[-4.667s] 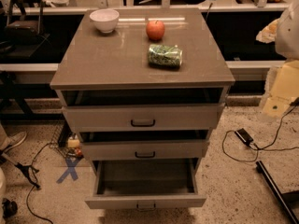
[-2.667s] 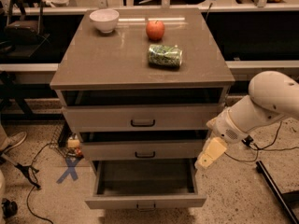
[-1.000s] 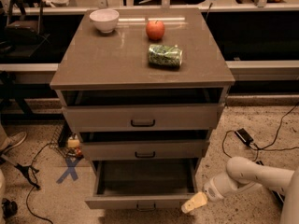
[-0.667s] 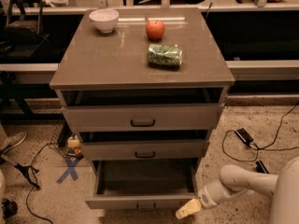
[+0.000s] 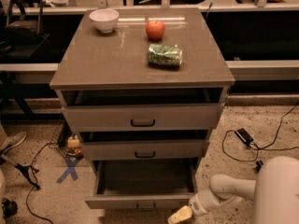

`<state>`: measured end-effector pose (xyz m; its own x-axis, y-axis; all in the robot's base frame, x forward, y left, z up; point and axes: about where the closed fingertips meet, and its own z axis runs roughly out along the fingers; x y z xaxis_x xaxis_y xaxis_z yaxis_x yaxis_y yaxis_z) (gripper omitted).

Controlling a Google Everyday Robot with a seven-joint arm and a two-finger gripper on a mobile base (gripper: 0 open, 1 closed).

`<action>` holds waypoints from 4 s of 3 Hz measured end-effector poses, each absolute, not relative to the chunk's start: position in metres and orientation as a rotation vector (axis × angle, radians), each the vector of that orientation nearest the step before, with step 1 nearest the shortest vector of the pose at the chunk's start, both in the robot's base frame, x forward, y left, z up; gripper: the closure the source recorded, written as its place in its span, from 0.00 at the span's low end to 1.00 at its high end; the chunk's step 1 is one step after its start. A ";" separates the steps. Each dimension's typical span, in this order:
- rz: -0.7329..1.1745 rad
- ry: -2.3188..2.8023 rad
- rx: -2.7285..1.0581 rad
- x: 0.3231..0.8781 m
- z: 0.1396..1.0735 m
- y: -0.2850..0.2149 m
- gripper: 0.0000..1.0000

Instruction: Close bottom drawer

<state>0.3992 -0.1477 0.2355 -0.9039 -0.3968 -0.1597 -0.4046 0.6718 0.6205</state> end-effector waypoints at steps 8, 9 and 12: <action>0.731 2.828 -0.462 0.502 0.144 -0.165 1.00; 0.654 2.796 -0.390 0.524 0.138 -0.175 1.00; 0.539 2.620 -0.239 0.609 0.142 -0.180 1.00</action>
Offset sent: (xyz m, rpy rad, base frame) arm 0.0451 0.0144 -0.0776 -0.0058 -0.0165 -0.0404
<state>0.6086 -0.1805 0.1415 -0.8829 -0.0764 -0.4634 -0.2532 0.9085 0.3325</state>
